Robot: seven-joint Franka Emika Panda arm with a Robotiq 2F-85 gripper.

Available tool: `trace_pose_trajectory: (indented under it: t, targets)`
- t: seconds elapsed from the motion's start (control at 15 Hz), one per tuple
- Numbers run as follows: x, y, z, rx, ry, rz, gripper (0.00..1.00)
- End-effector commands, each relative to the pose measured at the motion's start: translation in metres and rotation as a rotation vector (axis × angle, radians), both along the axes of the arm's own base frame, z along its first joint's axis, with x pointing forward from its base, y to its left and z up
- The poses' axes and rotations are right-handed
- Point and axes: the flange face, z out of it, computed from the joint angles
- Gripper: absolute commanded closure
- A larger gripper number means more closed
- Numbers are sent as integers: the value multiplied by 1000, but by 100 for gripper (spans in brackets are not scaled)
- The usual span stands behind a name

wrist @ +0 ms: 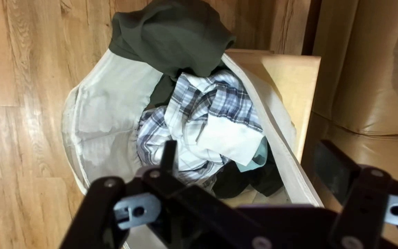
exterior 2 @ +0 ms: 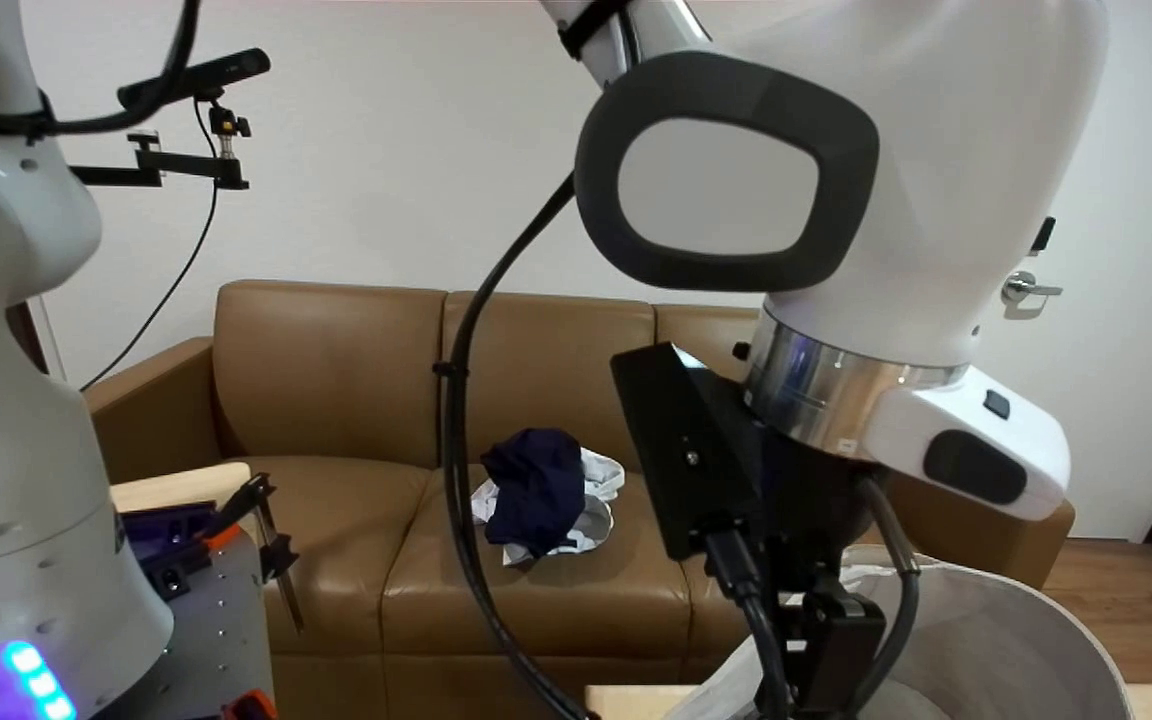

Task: Remove the checkered item from the bag and put it on the couch

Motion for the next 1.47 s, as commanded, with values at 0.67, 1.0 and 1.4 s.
trace_pose_trajectory:
  t: [0.67, 1.0, 1.4]
  targets:
    - [102, -19, -141, -145, -68, 191, 0]
    - [119, -63, -237, -233, 21, 163, 0]
    - [113, -46, -221, -213, 11, 191, 0]
